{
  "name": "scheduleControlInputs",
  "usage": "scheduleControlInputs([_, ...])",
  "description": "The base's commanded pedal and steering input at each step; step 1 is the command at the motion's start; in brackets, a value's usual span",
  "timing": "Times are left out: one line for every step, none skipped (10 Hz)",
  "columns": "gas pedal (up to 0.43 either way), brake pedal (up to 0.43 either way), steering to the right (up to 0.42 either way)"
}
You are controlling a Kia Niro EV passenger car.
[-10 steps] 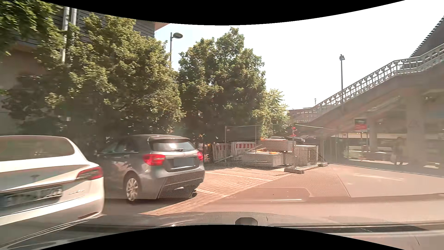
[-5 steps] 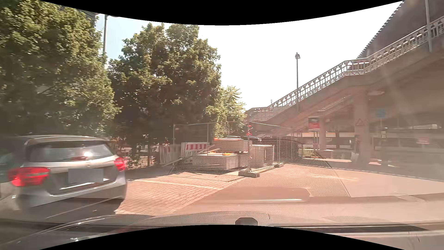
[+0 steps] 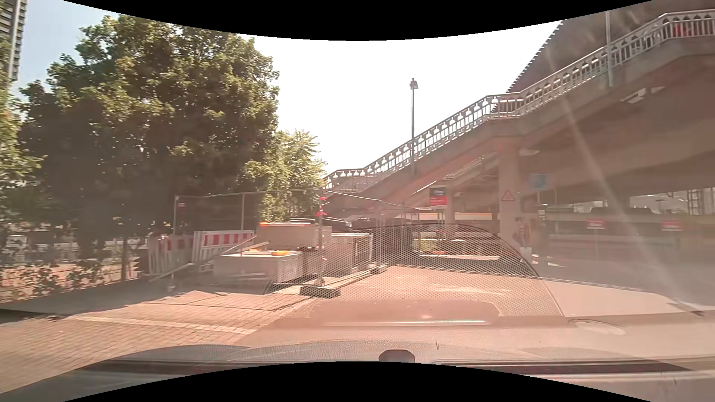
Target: Follow the waypoints while adhering to traffic rules and regulations
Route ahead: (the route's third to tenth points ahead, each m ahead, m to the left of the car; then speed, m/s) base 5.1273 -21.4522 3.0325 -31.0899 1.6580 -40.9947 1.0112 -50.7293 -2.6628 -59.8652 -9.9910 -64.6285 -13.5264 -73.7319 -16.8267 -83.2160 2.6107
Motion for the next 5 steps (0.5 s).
scheduleControlInputs([0.0,0.0,0.59])
scheduleControlInputs([0.0,0.0,0.594])
scheduleControlInputs([0.0,0.0,0.598])
scheduleControlInputs([0.0,0.0,0.606])
scheduleControlInputs([0.0,0.0,0.615])
